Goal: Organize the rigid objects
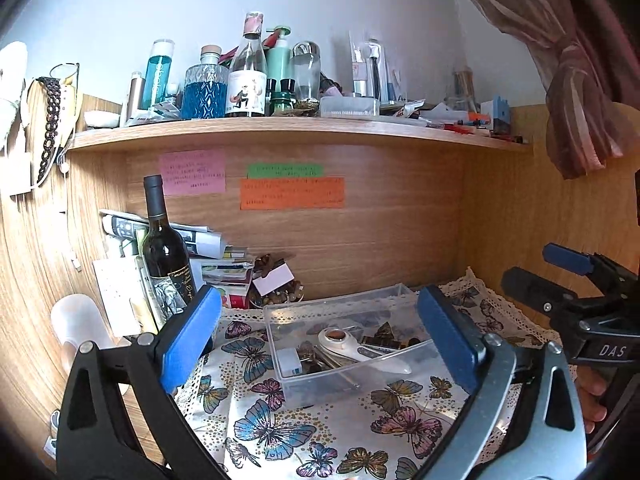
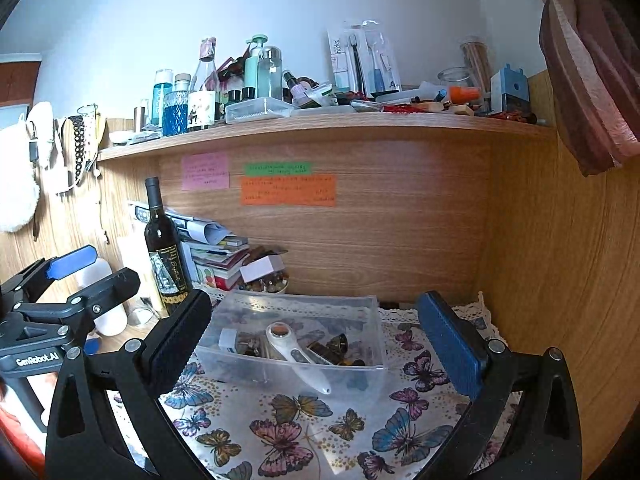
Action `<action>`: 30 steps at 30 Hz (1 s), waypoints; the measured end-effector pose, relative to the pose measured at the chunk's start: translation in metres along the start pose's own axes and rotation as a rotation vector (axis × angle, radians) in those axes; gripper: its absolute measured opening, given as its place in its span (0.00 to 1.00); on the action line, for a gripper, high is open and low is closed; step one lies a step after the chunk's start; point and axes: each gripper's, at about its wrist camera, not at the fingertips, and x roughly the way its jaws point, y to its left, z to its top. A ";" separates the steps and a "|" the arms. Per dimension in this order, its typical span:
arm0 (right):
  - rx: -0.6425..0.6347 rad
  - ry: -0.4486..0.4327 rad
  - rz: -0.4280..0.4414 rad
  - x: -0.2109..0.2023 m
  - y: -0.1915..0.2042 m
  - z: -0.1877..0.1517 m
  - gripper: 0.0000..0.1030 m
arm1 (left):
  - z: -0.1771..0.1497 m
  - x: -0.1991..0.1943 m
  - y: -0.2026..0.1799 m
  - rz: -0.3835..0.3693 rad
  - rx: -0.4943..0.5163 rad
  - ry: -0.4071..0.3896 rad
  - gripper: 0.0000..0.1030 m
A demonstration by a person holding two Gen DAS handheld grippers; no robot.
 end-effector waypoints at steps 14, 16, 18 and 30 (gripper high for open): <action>0.000 0.007 0.006 0.002 0.002 0.001 1.00 | -0.001 0.004 0.003 -0.004 -0.011 0.010 0.98; -0.001 0.009 0.004 0.004 0.003 0.001 1.00 | -0.001 0.004 0.004 -0.004 -0.014 0.011 0.98; 0.001 0.011 0.005 0.005 0.003 0.001 1.00 | -0.002 0.004 0.005 -0.006 -0.017 0.011 0.98; 0.019 0.018 0.008 0.008 0.003 0.000 1.00 | -0.004 0.007 0.007 -0.011 -0.018 0.020 0.99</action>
